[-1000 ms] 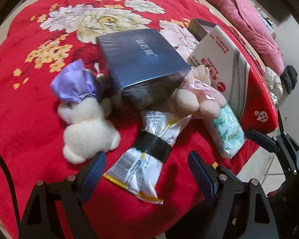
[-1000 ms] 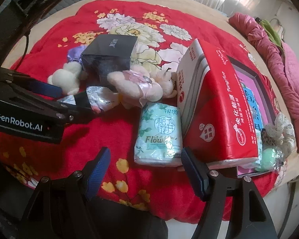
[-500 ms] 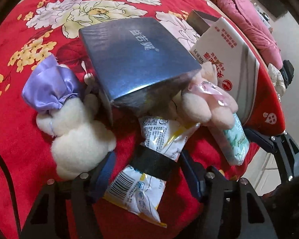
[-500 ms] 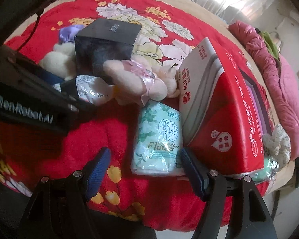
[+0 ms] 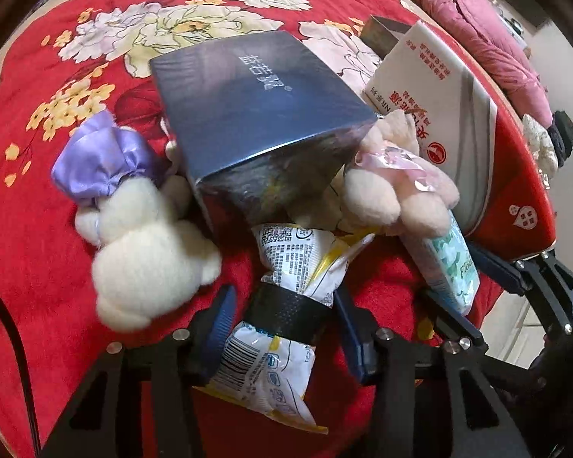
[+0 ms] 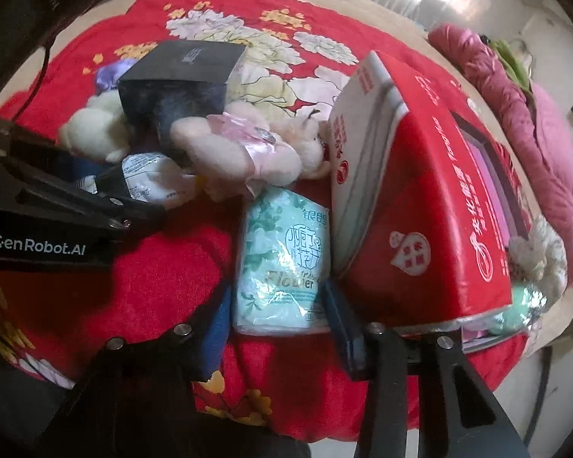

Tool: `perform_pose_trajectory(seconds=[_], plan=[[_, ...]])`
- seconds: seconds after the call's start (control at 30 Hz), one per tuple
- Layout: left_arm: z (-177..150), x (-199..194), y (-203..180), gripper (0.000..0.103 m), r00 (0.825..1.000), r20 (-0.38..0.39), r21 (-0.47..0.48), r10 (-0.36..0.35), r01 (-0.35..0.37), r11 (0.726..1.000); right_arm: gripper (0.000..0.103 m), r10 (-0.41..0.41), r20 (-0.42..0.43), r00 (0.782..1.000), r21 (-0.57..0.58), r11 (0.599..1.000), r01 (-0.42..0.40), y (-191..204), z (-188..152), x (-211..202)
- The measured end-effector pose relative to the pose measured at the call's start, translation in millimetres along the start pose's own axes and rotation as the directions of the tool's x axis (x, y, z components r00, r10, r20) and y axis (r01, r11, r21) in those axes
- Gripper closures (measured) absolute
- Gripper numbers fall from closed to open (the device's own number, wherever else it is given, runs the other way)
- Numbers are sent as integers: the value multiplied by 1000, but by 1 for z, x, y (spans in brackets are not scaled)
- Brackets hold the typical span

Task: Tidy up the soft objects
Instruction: 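Lift the snack bag and tissue pack with both tools and carry them over the tray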

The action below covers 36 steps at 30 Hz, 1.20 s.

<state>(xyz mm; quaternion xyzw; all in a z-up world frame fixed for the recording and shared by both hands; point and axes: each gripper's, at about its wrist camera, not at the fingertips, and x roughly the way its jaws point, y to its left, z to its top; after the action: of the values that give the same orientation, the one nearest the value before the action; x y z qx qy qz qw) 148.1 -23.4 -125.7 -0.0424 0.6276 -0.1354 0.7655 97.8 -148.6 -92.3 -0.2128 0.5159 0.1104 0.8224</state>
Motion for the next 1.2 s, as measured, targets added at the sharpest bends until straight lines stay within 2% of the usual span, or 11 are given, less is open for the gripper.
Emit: perform_pose_trajectory(seconds=[0.07, 0.17, 0.23, 0.43, 0.53, 0.63, 0.77, 0.83, 1.1, 1.2], plan=[[-5, -6, 6, 54, 1000, 5, -12, -7, 7, 1000, 60, 23, 10, 1000, 34, 999, -24, -4, -2, -4], [-17, -15, 4, 54, 1000, 15, -36, -17, 17, 999, 63, 100, 26, 995, 94, 990, -102, -12, -4, -11], [-23, -22, 4, 54, 1000, 22, -49, -21, 22, 999, 64, 163, 35, 986, 140, 976, -166, -18, -6, -15], [-37, -42, 11, 54, 998, 53, -69, -28, 31, 997, 65, 265, 54, 963, 181, 946, -270, -14, -7, -23], [-40, -48, 15, 54, 997, 68, -78, -32, 38, 996, 64, 242, 44, 969, 176, 953, -246, -13, -5, -19], [-39, -54, 17, 54, 996, 78, -84, -33, 40, 996, 56, 235, 27, 972, 202, 951, -235, -15, -4, -11], [-42, -62, 17, 56, 996, 83, -83, -29, 36, 996, 57, 231, 22, 973, 206, 951, -231, -16, -5, -5], [-42, -65, 15, 56, 996, 90, -85, -24, 31, 996, 63, 231, 36, 972, 196, 952, -234, -17, -6, -10], [-44, -94, 2, 57, 990, 141, -81, -18, 30, 996, 65, 300, 127, 945, 217, 922, -322, -36, -6, -53], [-40, -108, -5, 57, 986, 164, -73, -7, 20, 997, 65, 303, 175, 937, 220, 915, -337, -44, -1, -74]])
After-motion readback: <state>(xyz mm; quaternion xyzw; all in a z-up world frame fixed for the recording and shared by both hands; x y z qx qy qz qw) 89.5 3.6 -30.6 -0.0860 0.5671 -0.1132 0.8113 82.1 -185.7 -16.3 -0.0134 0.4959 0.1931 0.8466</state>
